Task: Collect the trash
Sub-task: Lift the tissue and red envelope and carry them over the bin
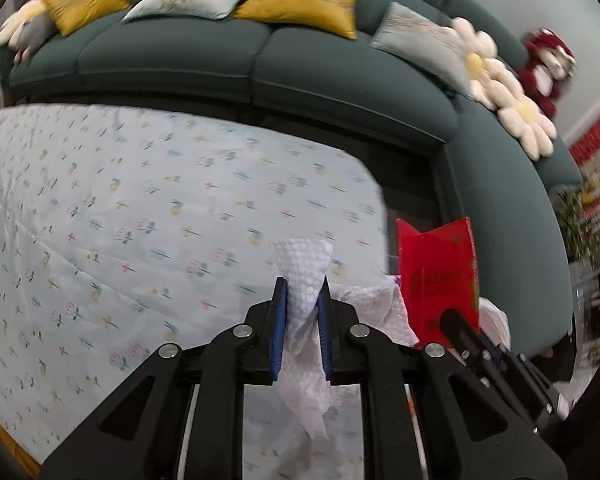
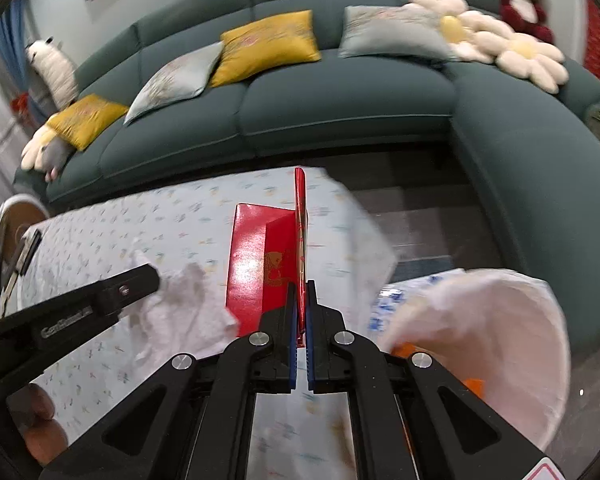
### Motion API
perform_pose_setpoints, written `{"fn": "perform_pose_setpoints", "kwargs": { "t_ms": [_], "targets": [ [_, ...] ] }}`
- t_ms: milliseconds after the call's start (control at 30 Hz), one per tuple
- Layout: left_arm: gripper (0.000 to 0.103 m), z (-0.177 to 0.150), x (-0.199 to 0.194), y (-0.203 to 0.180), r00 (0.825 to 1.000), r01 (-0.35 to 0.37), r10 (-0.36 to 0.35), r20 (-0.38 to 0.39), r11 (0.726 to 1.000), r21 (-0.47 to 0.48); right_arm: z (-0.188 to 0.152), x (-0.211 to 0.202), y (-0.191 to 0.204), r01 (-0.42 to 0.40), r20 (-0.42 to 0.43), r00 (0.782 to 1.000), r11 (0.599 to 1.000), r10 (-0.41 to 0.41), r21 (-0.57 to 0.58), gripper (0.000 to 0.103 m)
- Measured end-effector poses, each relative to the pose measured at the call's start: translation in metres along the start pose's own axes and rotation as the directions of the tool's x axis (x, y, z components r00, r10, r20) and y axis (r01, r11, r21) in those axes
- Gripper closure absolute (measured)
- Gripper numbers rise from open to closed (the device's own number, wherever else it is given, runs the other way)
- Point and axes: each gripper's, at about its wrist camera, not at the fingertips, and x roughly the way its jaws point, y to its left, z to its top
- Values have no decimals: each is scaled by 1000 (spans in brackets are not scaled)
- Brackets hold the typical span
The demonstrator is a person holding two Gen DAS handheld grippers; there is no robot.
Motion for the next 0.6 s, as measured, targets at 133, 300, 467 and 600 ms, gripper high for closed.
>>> {"fn": "perform_pose_setpoints", "kwargs": {
  "t_ms": [133, 300, 467, 600],
  "targets": [
    [89, -16, -12, -31, 1000, 12, -12, 6, 998, 60, -8, -30, -33, 26, 37, 999, 999, -28, 46, 100],
    [89, -41, -19, -69, 1000, 29, -29, -2, 992, 125, -21, -62, -68, 49, 70, 996, 995, -55, 83, 100],
    [89, -63, -18, -104, 999, 45, -43, -18, 980, 193, -37, -84, -99, 65, 89, 993, 990, -76, 123, 100],
    [89, -77, -15, -127, 998, 52, -46, -30, 968, 245, -47, -89, -118, 72, 86, 993, 986, -86, 151, 100]
  ]
}}
